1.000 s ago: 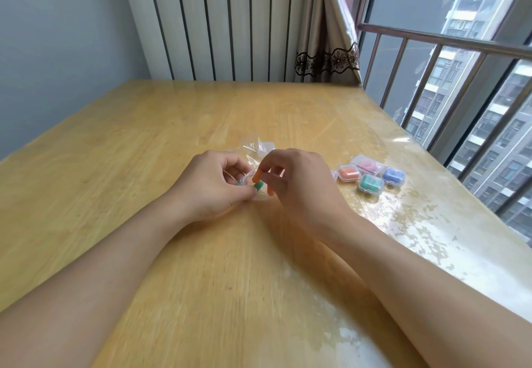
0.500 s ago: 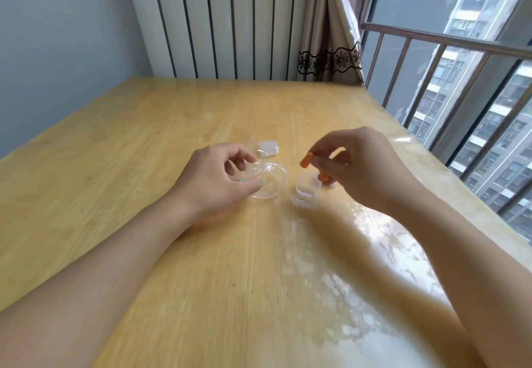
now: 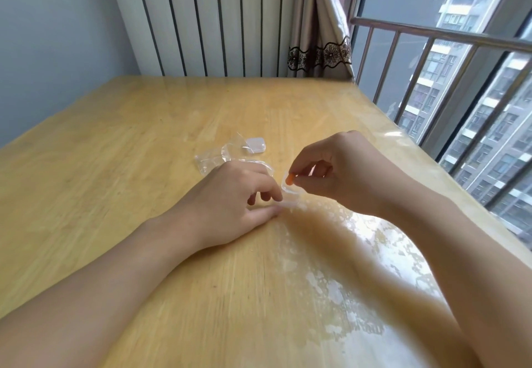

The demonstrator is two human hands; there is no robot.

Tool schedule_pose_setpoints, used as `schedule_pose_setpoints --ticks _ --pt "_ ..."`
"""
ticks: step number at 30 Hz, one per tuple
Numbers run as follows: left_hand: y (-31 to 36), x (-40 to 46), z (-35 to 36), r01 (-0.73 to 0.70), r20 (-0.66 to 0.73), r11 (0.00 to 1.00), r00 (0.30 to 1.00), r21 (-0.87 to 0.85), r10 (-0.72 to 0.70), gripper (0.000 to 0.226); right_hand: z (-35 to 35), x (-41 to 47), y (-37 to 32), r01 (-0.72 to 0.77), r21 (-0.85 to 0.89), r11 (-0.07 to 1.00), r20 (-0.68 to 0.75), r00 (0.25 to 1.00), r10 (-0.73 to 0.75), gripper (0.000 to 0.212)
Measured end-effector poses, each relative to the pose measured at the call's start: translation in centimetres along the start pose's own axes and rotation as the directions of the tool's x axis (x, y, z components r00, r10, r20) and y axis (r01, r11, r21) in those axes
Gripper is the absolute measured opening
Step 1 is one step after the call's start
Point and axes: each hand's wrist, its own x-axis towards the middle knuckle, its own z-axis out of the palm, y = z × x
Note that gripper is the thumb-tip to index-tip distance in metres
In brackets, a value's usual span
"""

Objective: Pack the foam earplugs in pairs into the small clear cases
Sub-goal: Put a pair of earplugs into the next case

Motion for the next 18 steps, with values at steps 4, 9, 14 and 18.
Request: schedule_pose_setpoints --ticks 4,9,14,18 --pt "-0.1 0.0 0.0 0.018 -0.007 1.0 1.0 -0.017 -0.018 0.006 0.3 0.1 -0.2 0.008 -0.002 1.0 0.016 1.0 -0.008 0.009" --pt "-0.1 0.0 0.0 0.014 -0.026 0.997 1.0 -0.08 -0.016 0.008 1.0 0.3 -0.4 0.021 -0.024 1.0 0.034 0.999 -0.02 0.012" --pt "0.2 0.0 0.0 0.068 -0.069 0.981 0.994 -0.18 -0.082 0.011 1.1 0.4 -0.4 0.032 -0.033 0.999 0.042 0.999 -0.031 0.011" --pt "0.6 0.0 0.0 0.102 -0.078 0.958 0.989 -0.267 -0.127 0.011 0.9 0.4 -0.4 0.023 -0.042 0.999 0.094 0.995 -0.019 0.006"
